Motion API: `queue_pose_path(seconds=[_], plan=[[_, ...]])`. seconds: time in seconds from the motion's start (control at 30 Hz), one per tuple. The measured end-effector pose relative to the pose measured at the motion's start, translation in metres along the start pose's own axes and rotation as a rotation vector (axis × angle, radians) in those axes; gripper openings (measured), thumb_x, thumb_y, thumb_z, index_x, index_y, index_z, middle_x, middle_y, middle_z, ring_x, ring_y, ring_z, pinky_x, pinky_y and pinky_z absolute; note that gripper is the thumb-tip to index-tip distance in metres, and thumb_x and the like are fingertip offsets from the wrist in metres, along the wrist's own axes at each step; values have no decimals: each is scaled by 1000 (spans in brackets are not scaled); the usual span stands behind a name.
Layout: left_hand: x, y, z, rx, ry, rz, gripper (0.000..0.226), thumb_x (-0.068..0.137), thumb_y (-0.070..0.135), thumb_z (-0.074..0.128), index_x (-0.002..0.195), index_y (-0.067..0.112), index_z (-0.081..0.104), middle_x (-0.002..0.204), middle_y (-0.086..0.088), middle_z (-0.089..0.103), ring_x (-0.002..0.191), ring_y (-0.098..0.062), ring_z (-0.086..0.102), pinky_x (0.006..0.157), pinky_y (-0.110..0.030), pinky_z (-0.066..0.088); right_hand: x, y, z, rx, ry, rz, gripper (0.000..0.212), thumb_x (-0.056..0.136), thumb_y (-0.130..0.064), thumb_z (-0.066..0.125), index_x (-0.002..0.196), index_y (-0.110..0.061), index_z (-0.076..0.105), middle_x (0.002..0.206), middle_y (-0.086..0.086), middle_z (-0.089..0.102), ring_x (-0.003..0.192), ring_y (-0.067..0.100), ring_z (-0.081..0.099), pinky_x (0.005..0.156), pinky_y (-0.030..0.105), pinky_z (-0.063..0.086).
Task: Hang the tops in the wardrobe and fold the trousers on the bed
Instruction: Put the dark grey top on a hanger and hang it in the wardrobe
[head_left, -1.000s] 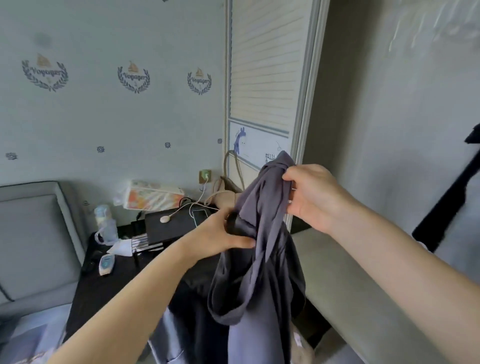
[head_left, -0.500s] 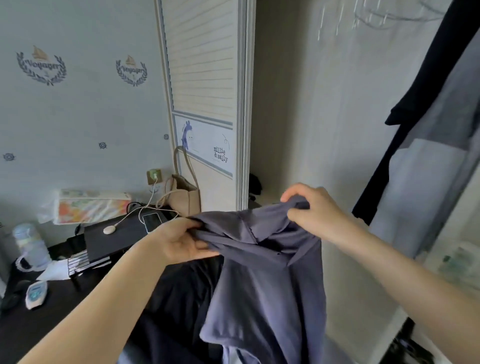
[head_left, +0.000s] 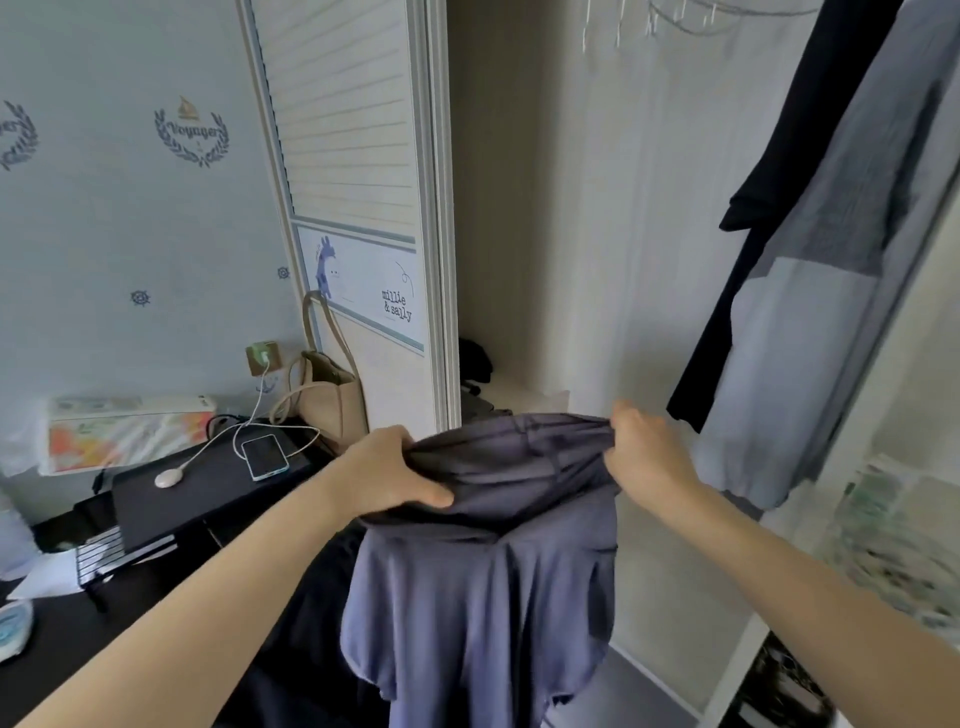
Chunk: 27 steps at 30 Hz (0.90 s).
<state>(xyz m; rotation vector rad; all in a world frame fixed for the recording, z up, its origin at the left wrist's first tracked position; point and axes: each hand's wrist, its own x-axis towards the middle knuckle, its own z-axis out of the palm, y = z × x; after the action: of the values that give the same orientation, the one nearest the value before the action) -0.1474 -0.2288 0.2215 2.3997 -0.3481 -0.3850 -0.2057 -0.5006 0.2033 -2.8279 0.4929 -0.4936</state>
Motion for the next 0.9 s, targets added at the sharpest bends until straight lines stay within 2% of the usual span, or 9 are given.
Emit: queue_pose_path(seconds=[0.1, 0.2, 0.27, 0.37, 0.43, 0.5, 0.63, 0.8, 0.9], plan=[[14, -19, 20, 414, 107, -2, 58, 65, 59, 75, 96, 12, 59, 94, -4, 65, 88, -22, 61, 75, -32, 51, 5, 10, -11, 170, 65, -20, 19, 85, 2, 44, 98, -11, 39, 76, 2, 47, 67, 23, 49, 51, 31, 36], [26, -21, 26, 504, 128, -48, 46, 87, 49, 64, 97, 4, 59, 97, -13, 66, 91, -31, 62, 70, -31, 44, 13, 10, -18, 281, 29, 19, 36, 82, 3, 42, 115, -12, 50, 100, 6, 58, 91, 29, 57, 76, 38, 51], [31, -21, 22, 330, 83, -99, 40, 91, 38, 64, 101, -1, 62, 91, -14, 66, 91, -34, 64, 72, -32, 45, 18, 12, -18, 377, -87, 85, 33, 82, 2, 43, 106, -9, 64, 99, 9, 63, 90, 27, 60, 77, 36, 54], [31, -16, 9, -456, -139, -263, 17, 91, 17, 68, 100, 3, 65, 74, -9, 67, 76, -27, 63, 73, -40, 53, 19, 22, -25, 798, -362, 330, 15, 86, -4, 53, 90, -6, 67, 85, 9, 65, 78, 22, 60, 72, 32, 53], [30, -13, -2, -835, -298, -308, 32, 81, 12, 77, 111, 6, 67, 99, -15, 73, 95, -32, 66, 82, -51, 55, 15, 26, -26, 898, -467, 419, 7, 90, -10, 58, 90, -12, 65, 81, 6, 63, 75, 20, 58, 70, 29, 50], [32, -8, -12, -1023, -422, -252, 63, 55, 13, 94, 113, 3, 71, 117, -20, 68, 103, -36, 67, 86, -53, 55, 18, 33, -16, 627, -356, 274, 7, 91, -18, 58, 92, -14, 64, 79, 3, 59, 75, 19, 55, 65, 25, 43], [45, 16, -30, -1195, -489, -91, 84, 55, 17, 95, 129, 0, 60, 136, -22, 57, 122, -38, 57, 93, -53, 52, 21, 40, 8, 299, -298, 114, 13, 87, -30, 59, 94, -19, 60, 93, 1, 65, 90, 22, 62, 73, 28, 48], [69, 67, -30, -1184, -426, -3, 48, 89, 25, 54, 130, -1, 54, 134, -22, 58, 108, -33, 64, 87, -49, 54, 31, 19, 1, 304, -326, -26, 48, 89, -28, 57, 135, -22, 47, 131, 2, 54, 118, 19, 54, 97, 27, 43], [91, 96, -28, -1112, -468, 62, 40, 93, 28, 50, 118, -1, 58, 119, -24, 64, 97, -33, 69, 84, -46, 57, 42, -12, -2, 435, -356, -123, 47, 85, -37, 62, 129, -31, 49, 123, -9, 57, 114, 12, 53, 93, 25, 41]])
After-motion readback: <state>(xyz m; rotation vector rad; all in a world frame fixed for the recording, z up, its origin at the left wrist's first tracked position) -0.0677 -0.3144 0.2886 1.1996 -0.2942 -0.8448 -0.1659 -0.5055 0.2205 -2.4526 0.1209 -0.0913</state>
